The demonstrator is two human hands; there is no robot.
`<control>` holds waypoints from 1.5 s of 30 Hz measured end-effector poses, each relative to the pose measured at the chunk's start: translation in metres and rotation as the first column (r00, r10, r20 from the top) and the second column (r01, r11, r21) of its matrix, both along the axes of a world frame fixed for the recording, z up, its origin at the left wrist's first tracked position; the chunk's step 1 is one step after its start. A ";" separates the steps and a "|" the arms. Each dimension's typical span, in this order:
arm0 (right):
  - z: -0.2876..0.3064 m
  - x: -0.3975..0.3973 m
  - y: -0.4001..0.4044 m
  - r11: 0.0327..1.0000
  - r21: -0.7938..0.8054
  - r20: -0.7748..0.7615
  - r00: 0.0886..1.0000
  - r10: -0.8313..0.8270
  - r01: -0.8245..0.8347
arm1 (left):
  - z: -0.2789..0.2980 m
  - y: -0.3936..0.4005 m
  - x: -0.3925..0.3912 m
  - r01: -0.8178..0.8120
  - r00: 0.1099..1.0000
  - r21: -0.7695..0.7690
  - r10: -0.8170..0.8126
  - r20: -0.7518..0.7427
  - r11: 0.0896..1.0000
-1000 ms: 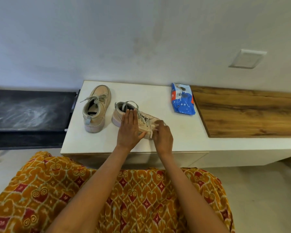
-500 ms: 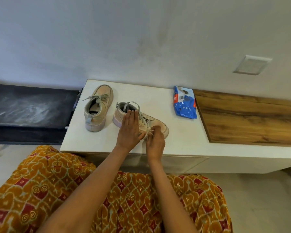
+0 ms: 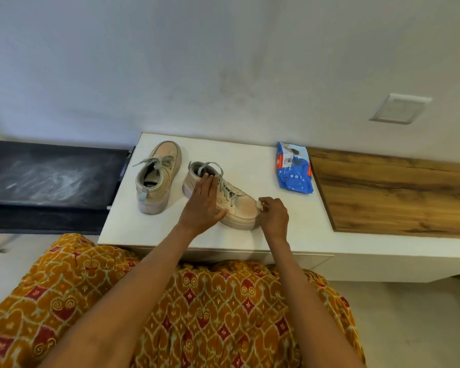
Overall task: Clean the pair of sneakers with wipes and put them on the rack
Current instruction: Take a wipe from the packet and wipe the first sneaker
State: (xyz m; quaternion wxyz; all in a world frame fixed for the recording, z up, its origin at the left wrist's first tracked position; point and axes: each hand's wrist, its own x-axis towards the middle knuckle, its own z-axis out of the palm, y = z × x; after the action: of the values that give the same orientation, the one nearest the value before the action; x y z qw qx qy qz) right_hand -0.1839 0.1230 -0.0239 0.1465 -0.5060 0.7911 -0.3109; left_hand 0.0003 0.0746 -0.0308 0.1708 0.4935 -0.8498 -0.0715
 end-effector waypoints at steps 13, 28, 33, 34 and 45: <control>-0.012 0.032 0.007 0.998 -0.038 0.066 0.997 -0.051 0.054 | 0.029 -0.033 -0.008 -0.008 0.998 0.026 0.006 0.063 1.000; -0.004 0.055 -0.019 0.974 -0.108 -0.123 0.975 0.187 -0.200 | 0.047 -0.039 0.004 0.047 0.986 0.236 -0.083 0.147 0.971; -0.014 0.049 0.012 0.957 -0.109 -0.188 0.951 0.247 -0.270 | 0.047 -0.034 0.004 0.048 0.988 0.237 -0.080 0.129 0.970; -0.015 0.048 0.022 0.952 -0.108 -0.186 0.946 0.264 -0.287 | 0.047 -0.033 0.004 0.051 0.989 0.236 -0.082 0.126 0.970; -0.003 0.049 -0.020 0.938 -0.033 -0.224 0.917 0.330 -0.345 | 0.056 -0.031 0.002 0.050 0.968 0.229 -0.103 0.229 0.972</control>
State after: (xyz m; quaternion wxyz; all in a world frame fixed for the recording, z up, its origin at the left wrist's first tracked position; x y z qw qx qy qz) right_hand -0.1353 0.1032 -0.0267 0.0935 -0.6704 0.6914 -0.2526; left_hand 0.0026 0.0432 0.0253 0.0085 0.4811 -0.8694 -0.1123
